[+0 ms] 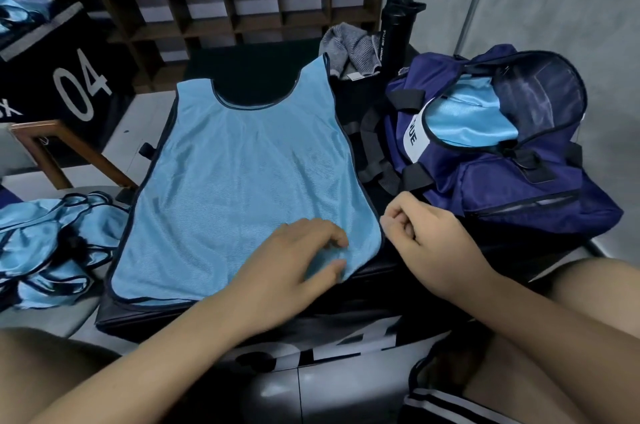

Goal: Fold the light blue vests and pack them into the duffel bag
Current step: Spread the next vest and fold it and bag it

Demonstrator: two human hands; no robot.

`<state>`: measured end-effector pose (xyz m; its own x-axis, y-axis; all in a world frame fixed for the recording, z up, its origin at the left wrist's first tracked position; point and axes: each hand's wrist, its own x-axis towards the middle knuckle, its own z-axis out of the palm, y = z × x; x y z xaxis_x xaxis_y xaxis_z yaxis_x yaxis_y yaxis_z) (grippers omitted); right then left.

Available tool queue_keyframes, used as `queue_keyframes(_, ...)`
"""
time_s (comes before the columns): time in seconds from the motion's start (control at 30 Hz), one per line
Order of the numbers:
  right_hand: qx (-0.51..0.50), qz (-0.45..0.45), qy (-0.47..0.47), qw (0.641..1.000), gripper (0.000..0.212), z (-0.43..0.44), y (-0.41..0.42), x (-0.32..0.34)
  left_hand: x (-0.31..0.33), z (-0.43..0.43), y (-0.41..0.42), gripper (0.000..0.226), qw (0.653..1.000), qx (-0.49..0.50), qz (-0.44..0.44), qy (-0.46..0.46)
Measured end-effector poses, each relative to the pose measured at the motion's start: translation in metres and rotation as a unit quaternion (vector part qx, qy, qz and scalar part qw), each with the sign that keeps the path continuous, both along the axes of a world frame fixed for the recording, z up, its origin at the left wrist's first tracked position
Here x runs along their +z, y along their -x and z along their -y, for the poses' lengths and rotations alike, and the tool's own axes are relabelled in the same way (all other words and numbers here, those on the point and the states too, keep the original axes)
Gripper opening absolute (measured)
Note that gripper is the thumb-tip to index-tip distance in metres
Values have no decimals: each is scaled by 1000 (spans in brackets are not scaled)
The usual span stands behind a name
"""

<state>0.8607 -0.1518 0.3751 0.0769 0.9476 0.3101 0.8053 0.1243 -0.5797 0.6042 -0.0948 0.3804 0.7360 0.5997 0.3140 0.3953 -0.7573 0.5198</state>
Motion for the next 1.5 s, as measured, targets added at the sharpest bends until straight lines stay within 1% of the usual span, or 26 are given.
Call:
queue_keyframes(0.1,-6,9,46,999,20,-4,3,0,10,-18,23,12,999,51,0,-2)
queue_keyframes(0.23,-10,16,73,997,29,-11,5,1,20,-40,69,20,984,178,-12,22)
queue_keyframes(0.37,-14,-11,77,997,28,-15,7,4,29,-54,123,14,947,317,-33,27)
queue_keyframes(0.43,-11,-20,85,996,26,-16,8,6,32,-57,148,16,927,370,-51,20)
queue_keyframes(0.5,0,-42,98,994,24,-16,11,8,32,-59,170,21,908,411,-76,32)
queue_keyframes(0.6,17,-78,103,991,24,-16,15,10,25,-58,192,37,875,458,-128,87)
queue_keyframes(0.7,27,-111,89,989,23,-16,18,11,19,-54,199,38,857,465,-168,148)
queue_keyframes(0.77,35,-132,82,987,21,-18,20,11,18,-54,201,31,856,465,-147,172)
queue_keyframes(0.9,30,-174,97,979,14,-20,21,12,24,-57,204,23,860,470,-79,184)
queue_keyframes(1.0,5,-163,101,981,16,-20,17,14,26,-55,210,21,858,463,-90,206)
queue_keyframes(1.1,-5,-155,105,982,20,-20,16,15,25,-56,217,21,854,454,-139,212)
queue_keyframes(1.2,-13,-123,113,986,35,-22,16,14,27,-59,220,23,851,452,-159,214)
queue_keyframes(1.27,-10,-74,129,989,45,-23,14,15,29,-58,218,28,851,453,-161,212)
queue_keyframes(1.33,-9,-29,138,990,53,-23,13,15,30,-57,217,36,863,448,-162,169)
queue_keyframes(1.4,-8,0,130,991,54,-21,13,16,28,-55,213,39,891,418,-159,81)
queue_keyframes(1.43,-8,19,119,993,53,-21,14,18,26,-55,211,39,905,395,-153,44)
queue_keyframes(1.5,-8,74,84,994,46,-21,19,25,23,-55,203,36,925,352,-141,8)
